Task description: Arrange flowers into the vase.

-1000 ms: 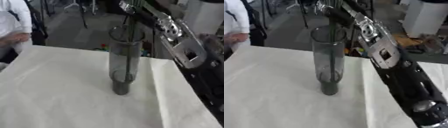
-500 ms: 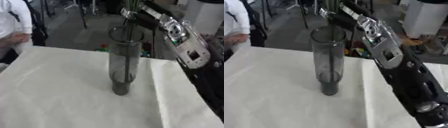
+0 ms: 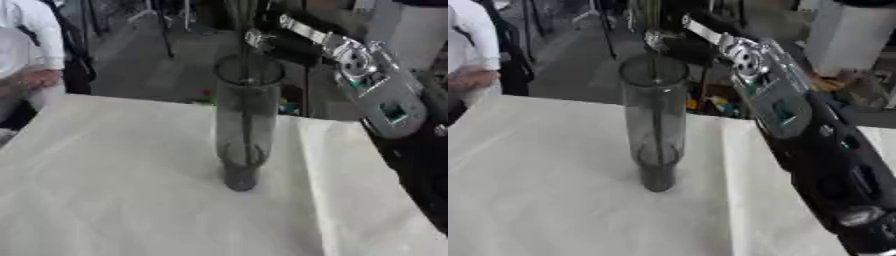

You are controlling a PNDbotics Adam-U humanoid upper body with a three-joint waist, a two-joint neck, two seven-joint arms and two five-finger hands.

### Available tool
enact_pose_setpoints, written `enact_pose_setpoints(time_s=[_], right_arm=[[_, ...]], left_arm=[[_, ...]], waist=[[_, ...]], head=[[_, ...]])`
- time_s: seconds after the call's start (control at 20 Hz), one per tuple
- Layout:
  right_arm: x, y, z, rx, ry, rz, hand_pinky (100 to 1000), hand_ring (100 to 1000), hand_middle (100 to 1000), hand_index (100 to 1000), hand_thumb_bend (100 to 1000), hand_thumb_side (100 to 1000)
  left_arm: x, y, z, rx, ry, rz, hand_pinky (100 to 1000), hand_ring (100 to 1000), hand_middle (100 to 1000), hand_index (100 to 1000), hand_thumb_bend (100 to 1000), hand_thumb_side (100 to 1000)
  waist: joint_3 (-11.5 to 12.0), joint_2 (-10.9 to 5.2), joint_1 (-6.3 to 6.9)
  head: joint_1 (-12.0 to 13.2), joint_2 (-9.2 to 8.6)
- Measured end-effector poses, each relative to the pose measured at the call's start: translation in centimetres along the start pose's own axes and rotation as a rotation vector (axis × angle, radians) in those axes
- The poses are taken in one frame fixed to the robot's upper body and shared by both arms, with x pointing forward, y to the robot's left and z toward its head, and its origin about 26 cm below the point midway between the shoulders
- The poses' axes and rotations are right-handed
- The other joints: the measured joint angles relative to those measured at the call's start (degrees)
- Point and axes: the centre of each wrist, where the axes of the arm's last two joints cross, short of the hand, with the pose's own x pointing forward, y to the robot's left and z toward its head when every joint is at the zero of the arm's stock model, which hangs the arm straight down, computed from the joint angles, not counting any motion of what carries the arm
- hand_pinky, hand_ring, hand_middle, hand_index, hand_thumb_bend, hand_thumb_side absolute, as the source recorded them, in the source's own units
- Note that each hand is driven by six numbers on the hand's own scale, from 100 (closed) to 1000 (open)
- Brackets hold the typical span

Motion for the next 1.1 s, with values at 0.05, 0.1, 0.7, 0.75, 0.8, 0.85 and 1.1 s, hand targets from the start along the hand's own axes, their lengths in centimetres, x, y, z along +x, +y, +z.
enact_pose_setpoints(time_s=[0.05, 0.1, 0.7, 0.75, 0.8, 0.85, 1.1], right_arm=[[-0.03, -0.01, 0.05, 0.003, 0.001, 0.005, 907, 934, 879, 934, 124, 1000], [-0.08, -0.01, 0.13, 0.006, 0.002, 0.008, 908, 935, 880, 935, 122, 1000], [0.53, 0.28, -0.25, 0.031, 0.003, 0.061, 917, 944, 886, 939, 109, 1000], [0.51, 0.32, -0.28, 0.033, 0.004, 0.065, 917, 945, 887, 939, 109, 1000], [0.50, 0.38, -0.31, 0.034, 0.005, 0.066, 918, 945, 887, 939, 109, 1000], [0.55, 0.43, -0.35, 0.036, 0.004, 0.067, 918, 946, 888, 940, 108, 1000], [0.60, 0.48, -0.39, 0.046, 0.004, 0.072, 920, 948, 888, 941, 102, 1000]], left_arm=[[0.00, 0.00, 0.00, 0.000, 0.000, 0.000, 915, 1000, 882, 972, 361, 1000], [0.00, 0.00, 0.00, 0.000, 0.000, 0.000, 915, 1000, 882, 972, 361, 1000], [-0.02, 0.04, 0.05, -0.001, 0.002, -0.002, 914, 1000, 883, 972, 361, 1000], [-0.02, 0.04, 0.05, -0.001, 0.002, -0.002, 914, 1000, 883, 972, 361, 1000], [-0.02, 0.04, 0.05, -0.001, 0.002, -0.002, 914, 1000, 883, 972, 361, 1000], [-0.02, 0.04, 0.05, -0.001, 0.002, -0.002, 914, 1000, 883, 972, 361, 1000], [-0.02, 0.04, 0.05, 0.000, 0.002, -0.002, 914, 1000, 883, 972, 362, 1000]], waist=[[-0.03, 0.00, 0.08], [-0.03, 0.00, 0.18], [-0.43, -0.06, 0.65], [-0.43, -0.06, 0.66], [-0.44, -0.06, 0.66], [-0.44, -0.06, 0.66], [-0.44, -0.06, 0.68]], head=[[0.01, 0.00], [0.01, 0.00], [0.01, 0.38], [0.01, 0.38], [0.01, 0.38], [0.01, 0.38], [0.04, 0.38]])
